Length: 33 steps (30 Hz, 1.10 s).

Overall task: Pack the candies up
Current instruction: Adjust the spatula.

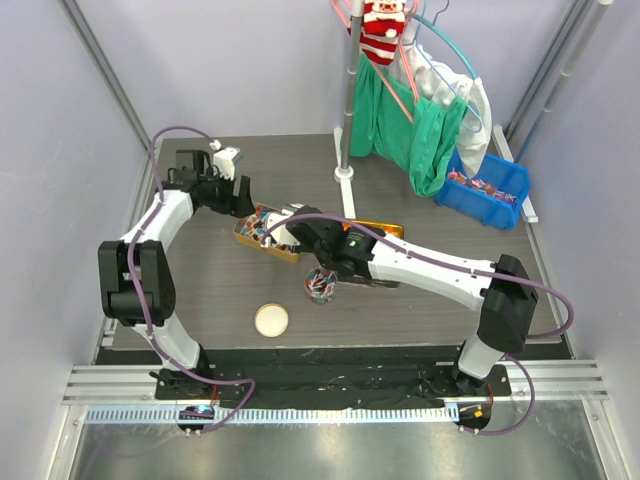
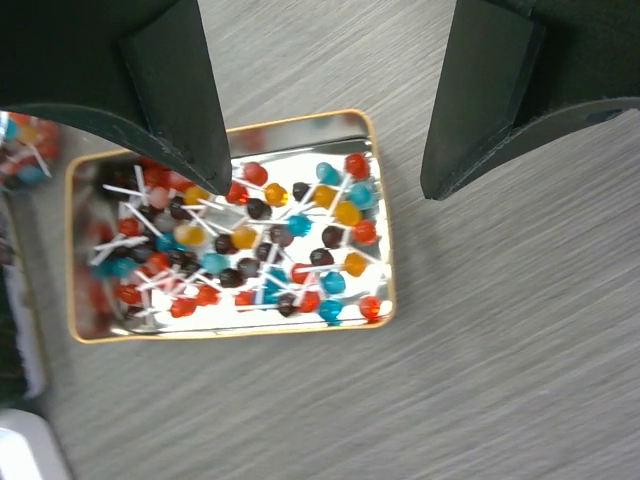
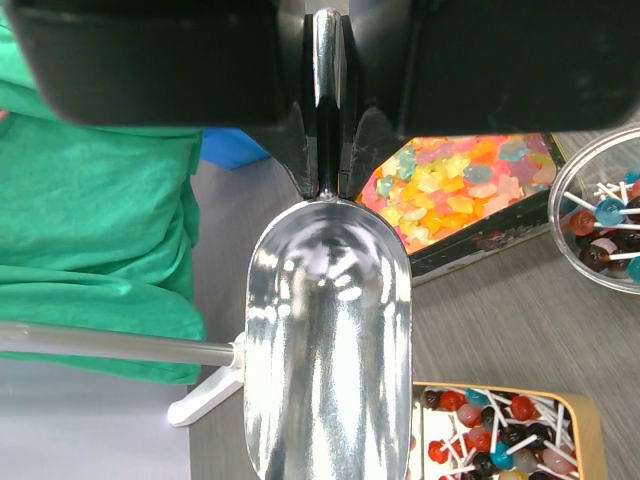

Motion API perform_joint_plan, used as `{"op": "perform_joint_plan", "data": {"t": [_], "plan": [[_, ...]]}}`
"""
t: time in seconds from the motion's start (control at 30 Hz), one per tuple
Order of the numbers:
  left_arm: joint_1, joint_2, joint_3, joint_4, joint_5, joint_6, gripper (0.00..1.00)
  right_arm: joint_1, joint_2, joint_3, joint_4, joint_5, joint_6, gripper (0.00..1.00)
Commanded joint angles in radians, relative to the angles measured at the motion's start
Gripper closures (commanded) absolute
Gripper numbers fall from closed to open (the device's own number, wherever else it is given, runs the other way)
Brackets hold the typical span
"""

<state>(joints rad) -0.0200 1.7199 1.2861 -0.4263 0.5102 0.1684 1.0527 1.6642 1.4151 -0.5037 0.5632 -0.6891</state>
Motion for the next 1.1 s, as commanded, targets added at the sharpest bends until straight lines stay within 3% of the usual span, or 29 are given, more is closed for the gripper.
{"op": "perform_joint_plan", "data": {"t": [0.0,0.13,0.7,0.9,1.07], "plan": [[-0.008,-0.045,-0.001,0.050,-0.159,0.014,0.19,0.003,-0.055,-0.005,0.047,0.029,-0.012,0.99],[-0.009,-0.023,0.021,0.026,-0.202,0.013,0.18,0.001,-0.057,-0.007,0.047,0.024,-0.007,0.99],[-0.070,0.122,0.042,0.017,-0.397,0.063,0.33,0.003,-0.057,-0.002,0.045,0.021,0.000,0.99],[-0.107,0.167,0.048,0.012,-0.450,0.082,0.47,0.006,-0.054,-0.004,0.042,0.021,-0.007,0.99],[-0.115,0.213,0.078,-0.017,-0.460,0.082,0.52,0.010,-0.052,-0.004,0.024,0.021,-0.021,0.99]]}}
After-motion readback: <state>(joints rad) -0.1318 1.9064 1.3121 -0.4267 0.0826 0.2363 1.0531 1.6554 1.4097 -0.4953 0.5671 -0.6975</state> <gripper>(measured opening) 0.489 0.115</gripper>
